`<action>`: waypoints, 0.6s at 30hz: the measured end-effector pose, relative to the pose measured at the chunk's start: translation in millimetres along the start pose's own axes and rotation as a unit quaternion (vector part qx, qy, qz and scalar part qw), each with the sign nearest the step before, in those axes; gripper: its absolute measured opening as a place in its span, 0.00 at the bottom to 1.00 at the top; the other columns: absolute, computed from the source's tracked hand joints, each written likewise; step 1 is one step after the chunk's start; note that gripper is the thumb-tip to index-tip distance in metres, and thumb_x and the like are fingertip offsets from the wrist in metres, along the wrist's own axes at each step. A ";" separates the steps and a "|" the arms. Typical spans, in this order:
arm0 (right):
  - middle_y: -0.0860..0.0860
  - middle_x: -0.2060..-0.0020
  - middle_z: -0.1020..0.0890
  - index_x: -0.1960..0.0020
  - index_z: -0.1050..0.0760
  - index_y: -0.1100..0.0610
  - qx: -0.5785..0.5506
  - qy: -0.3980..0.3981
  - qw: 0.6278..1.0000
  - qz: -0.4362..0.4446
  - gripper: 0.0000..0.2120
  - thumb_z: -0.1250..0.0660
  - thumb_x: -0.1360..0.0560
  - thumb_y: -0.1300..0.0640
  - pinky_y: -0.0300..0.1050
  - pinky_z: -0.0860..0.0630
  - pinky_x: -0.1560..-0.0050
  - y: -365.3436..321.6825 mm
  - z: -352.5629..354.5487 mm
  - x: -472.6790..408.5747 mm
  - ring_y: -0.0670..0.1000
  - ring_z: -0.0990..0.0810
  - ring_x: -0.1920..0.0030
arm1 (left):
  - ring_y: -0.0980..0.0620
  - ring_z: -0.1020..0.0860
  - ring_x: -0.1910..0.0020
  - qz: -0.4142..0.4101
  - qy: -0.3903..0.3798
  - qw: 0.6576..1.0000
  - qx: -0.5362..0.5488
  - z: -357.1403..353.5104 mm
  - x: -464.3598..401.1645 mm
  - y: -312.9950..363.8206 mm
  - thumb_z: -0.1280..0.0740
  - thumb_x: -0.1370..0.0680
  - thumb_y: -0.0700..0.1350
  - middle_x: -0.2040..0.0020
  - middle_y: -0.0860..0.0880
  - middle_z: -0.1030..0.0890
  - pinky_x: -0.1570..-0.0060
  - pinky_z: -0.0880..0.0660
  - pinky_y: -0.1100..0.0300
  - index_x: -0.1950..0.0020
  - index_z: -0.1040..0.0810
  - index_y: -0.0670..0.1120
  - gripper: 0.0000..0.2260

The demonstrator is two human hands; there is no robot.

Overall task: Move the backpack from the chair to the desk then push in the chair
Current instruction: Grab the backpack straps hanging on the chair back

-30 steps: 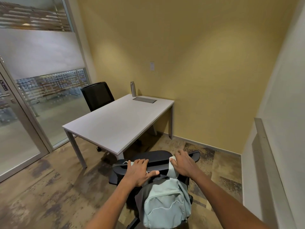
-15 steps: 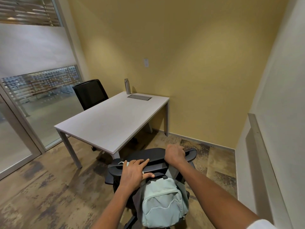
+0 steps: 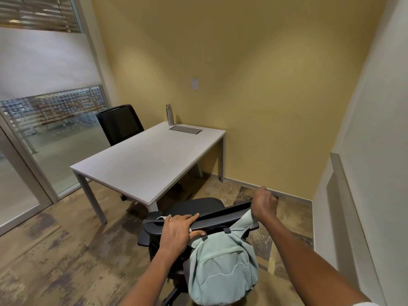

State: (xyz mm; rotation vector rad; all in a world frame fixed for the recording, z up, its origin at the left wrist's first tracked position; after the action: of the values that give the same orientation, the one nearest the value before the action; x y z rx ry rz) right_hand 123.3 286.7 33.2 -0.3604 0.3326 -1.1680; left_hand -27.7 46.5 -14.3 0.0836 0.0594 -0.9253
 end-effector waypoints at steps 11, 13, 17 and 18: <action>0.54 0.71 0.36 0.67 0.37 0.58 -0.255 -0.100 0.944 -0.183 0.19 0.46 0.17 0.66 0.46 0.42 0.70 60.8 -56.6 -3.8 0.51 0.40 0.72 | 0.52 0.26 0.33 0.012 0.019 1.000 -0.018 -9.4 -5.7 6.4 0.51 0.29 0.74 0.30 0.55 0.25 0.28 0.39 0.47 0.25 0.35 0.60 0.36; 0.53 0.70 0.39 0.65 0.41 0.56 -0.308 -0.141 0.925 -0.171 0.18 0.46 0.18 0.67 0.49 0.39 0.66 60.0 -64.8 -2.6 0.51 0.41 0.71 | 0.51 0.24 0.34 0.011 0.026 0.999 -0.026 -10.1 -5.4 4.6 0.52 0.30 0.75 0.30 0.55 0.24 0.29 0.37 0.47 0.25 0.35 0.59 0.38; 0.56 0.65 0.31 0.58 0.32 0.60 -0.374 -0.210 0.892 -0.147 0.10 0.44 0.20 0.69 0.51 0.35 0.63 58.2 -74.1 8.0 0.54 0.34 0.67 | 0.50 0.22 0.37 0.011 0.032 0.999 -0.014 -10.0 -5.3 3.6 0.49 0.31 0.74 0.33 0.54 0.22 0.29 0.37 0.47 0.26 0.32 0.57 0.38; 0.57 0.65 0.30 0.56 0.29 0.61 -0.391 -0.221 0.882 -0.140 0.09 0.44 0.20 0.70 0.50 0.36 0.66 56.7 -75.8 10.5 0.54 0.33 0.68 | 0.50 0.22 0.37 0.011 0.033 0.999 -0.011 -9.5 -5.7 4.7 0.48 0.31 0.74 0.33 0.53 0.22 0.29 0.37 0.47 0.26 0.32 0.57 0.38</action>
State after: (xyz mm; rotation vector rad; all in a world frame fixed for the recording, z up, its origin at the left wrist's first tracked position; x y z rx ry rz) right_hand 141.0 288.9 -60.4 -1.4035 0.3456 -1.1487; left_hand -27.5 54.8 -22.9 0.0936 0.1298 -0.8995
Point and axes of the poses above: each hand's wrist, its own x-axis away from the middle knuckle, its own z-axis out of the back of the hand, y = z × x, the point moved 6 cm from there along -x, towards the middle knuckle
